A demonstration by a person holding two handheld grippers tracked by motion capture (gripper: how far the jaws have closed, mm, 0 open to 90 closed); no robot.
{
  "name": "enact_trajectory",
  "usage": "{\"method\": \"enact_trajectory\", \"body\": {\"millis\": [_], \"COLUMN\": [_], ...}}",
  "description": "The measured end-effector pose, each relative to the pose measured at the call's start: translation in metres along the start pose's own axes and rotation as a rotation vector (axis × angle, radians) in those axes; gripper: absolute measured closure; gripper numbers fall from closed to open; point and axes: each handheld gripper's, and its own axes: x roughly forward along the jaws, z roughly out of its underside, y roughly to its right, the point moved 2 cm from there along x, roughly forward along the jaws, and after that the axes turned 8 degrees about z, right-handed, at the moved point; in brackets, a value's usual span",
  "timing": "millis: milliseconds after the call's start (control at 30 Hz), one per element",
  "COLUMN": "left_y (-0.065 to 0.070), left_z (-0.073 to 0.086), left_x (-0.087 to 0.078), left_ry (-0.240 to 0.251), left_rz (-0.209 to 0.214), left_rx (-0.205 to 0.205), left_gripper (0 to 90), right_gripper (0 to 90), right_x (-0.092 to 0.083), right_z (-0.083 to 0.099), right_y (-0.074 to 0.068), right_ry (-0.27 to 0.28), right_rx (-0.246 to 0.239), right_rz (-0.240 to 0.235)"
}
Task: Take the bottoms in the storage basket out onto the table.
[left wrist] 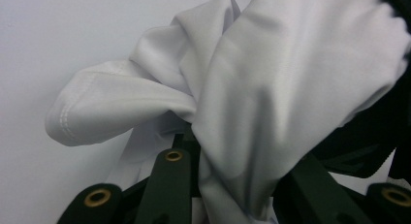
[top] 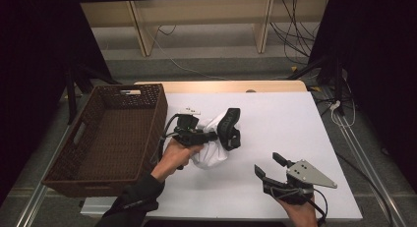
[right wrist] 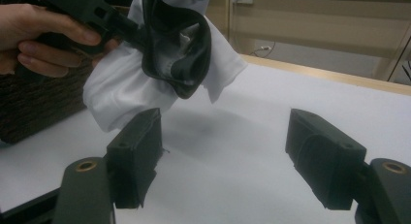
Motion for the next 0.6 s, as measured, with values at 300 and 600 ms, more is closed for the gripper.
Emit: {"method": "enact_trajectory", "body": {"millis": [300, 600], "left_y": [-0.001, -0.003], "left_z": [0.007, 0.014], "left_x": [0.01, 0.019], "left_ry": [-0.028, -0.055], "left_rz": [-0.006, -0.002], "left_rx": [-0.007, -0.025], "left_gripper": [73.3, 73.0], "right_gripper": [30.2, 30.2], "right_x": [0.0, 0.0], "right_z": [0.0, 0.0], "right_y": [0.0, -0.001], "right_ry": [0.002, 0.004], "right_rx": [-0.001, 0.0], "right_rz": [-0.001, -0.003]}}
